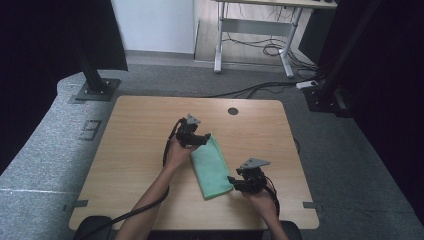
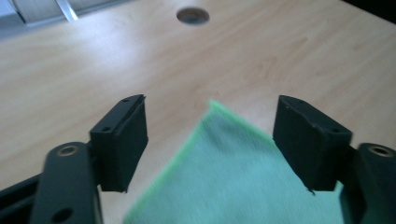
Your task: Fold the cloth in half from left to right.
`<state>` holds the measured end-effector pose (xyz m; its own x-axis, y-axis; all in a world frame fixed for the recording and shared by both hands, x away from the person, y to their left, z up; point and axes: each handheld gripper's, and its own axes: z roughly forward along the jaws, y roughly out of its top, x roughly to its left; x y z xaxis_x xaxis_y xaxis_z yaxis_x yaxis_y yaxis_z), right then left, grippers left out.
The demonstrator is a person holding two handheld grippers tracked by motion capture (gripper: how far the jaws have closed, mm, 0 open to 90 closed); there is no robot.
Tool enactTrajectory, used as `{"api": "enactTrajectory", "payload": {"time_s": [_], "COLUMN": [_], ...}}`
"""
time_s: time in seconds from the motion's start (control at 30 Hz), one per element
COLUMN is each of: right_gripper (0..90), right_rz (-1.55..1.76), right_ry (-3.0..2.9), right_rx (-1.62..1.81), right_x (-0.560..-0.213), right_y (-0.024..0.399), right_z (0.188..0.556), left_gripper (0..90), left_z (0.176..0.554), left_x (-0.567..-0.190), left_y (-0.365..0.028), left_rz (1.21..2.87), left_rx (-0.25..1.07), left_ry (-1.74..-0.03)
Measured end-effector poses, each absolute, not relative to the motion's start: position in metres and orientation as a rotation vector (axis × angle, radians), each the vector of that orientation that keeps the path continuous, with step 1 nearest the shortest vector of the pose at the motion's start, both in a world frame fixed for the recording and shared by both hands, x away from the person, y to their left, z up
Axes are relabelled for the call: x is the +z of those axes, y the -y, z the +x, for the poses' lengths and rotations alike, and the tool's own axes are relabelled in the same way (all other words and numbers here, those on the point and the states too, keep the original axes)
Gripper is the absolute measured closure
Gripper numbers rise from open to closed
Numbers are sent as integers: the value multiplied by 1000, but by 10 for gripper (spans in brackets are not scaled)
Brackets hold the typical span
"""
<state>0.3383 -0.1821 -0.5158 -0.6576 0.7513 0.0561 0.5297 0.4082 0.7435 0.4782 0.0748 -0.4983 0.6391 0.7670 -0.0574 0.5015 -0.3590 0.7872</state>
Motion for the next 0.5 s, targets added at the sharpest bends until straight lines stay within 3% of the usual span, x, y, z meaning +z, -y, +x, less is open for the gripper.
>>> {"api": "enactTrajectory", "payload": {"time_s": [0.5], "right_gripper": [385], "right_rz": [1125], "right_ry": [-2429], "right_rx": [933], "right_x": [-536], "right_y": [187], "right_z": [351], "left_gripper": [142], "left_z": [420], "left_x": [-529], "left_y": [-92], "left_rz": [2113], "left_rx": [367], "left_ry": [-982]}}
